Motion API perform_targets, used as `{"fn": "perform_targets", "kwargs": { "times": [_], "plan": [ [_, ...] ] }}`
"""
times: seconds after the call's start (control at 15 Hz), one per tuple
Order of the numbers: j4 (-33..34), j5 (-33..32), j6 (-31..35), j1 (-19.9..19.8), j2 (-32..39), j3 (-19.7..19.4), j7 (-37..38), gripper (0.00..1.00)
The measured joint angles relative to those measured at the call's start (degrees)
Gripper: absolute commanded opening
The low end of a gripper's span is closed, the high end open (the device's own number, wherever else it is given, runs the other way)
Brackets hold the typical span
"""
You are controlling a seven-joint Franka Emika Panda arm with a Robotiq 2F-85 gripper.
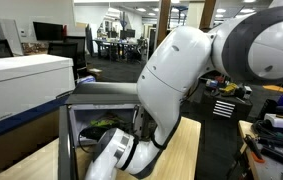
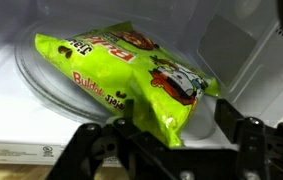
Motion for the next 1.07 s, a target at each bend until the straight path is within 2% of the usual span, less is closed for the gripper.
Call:
{"fn": "perform_targets", "kwargs": {
  "times": [0.2,0.27,0.47,1.07],
  "plan": [
    [1.0,0.0,0.0,0.1,0.5,0.0,0.0,0.3],
    [1.7,0.0,0.0,0.1,0.9,0.0,0.0,0.16],
    [2.0,0.0,-0.1,0.1,1.0,0.0,0.0,0.01],
    [2.0,0.3,-1.7,0.3,0.9,0.0,-0.1,0.0]
  ]
}}
